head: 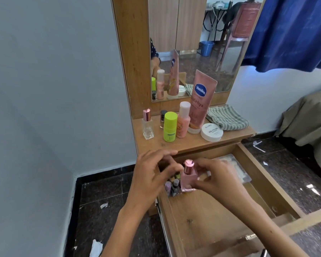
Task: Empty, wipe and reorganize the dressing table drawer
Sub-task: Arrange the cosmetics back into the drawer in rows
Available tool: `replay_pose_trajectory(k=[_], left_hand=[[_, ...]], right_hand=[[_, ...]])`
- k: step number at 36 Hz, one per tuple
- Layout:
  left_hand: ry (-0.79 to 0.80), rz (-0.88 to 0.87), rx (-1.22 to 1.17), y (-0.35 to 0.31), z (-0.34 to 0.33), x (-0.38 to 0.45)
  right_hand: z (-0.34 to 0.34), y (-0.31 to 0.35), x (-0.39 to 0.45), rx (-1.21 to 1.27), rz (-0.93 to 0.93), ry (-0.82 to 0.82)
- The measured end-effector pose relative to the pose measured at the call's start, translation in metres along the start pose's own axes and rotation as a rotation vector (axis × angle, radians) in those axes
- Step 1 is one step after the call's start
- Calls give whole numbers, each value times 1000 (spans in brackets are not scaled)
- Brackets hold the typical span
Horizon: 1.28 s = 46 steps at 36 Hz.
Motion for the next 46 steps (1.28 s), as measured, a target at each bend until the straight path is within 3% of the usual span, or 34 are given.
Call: replay_pose_trajectory(k=[5, 11, 29, 46], left_hand=[[-145, 53, -22, 13, 14, -11], [-198, 107, 19, 24, 19, -16], [-249, 155, 37, 32, 30, -20], [-310, 153, 53, 32, 35, -19]], right_hand=[[-35, -14, -12, -9, -84, 100], [-65, -12, -5, -31, -109, 173], [-83, -12, 6, 119, -94, 141], [-81, -8, 8, -56, -118, 167]])
Point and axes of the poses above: each hand's wrist, its own x-axis towards the middle knuckle, its own z-axis out of the back of the hand, y = z × x, the point moved 5 cm from there along x, towards the middle knuckle, and after that the axes turned 14 degrees about y, right-handed, at the moved point
